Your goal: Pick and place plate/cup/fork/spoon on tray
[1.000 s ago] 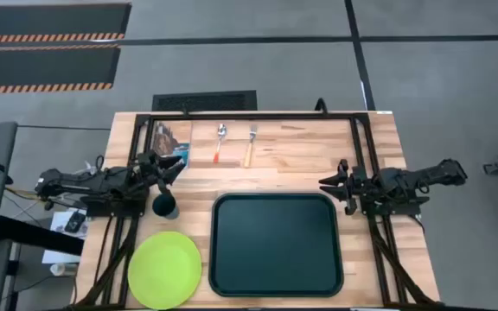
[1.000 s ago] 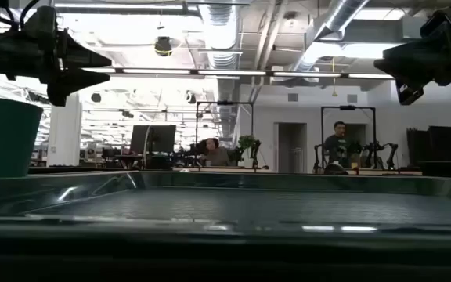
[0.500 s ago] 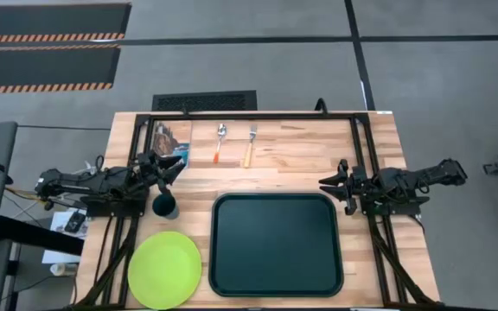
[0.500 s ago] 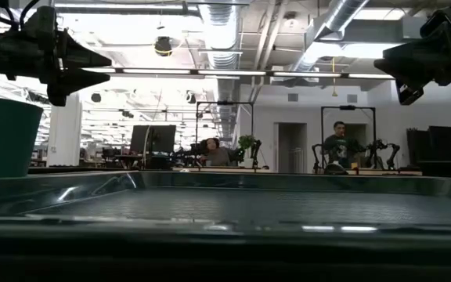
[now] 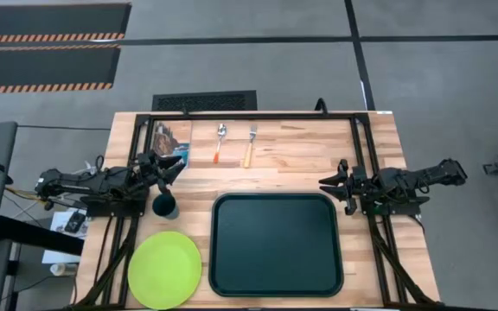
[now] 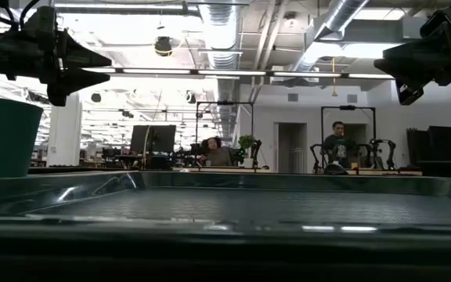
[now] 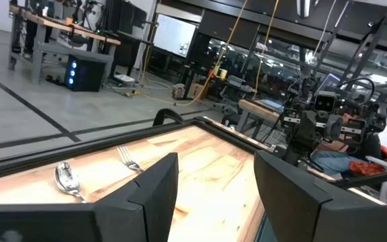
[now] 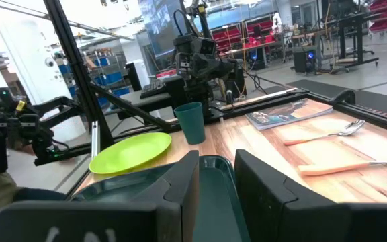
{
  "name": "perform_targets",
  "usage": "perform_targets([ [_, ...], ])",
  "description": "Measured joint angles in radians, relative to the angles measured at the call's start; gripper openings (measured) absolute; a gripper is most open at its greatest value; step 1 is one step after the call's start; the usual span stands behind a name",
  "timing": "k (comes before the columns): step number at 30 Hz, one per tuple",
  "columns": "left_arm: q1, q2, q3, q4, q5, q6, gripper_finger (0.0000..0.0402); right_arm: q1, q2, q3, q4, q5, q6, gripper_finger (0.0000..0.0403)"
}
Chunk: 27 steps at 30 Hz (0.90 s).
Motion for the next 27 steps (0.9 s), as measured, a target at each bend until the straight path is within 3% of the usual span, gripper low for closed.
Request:
perform_targets([
  [27, 0.000, 0.000, 0.000, 0.001, -0.002, 0.000, 0.0184, 0.000, 0.000, 0.000, 0.003, 0.000, -0.009, 0.0123],
])
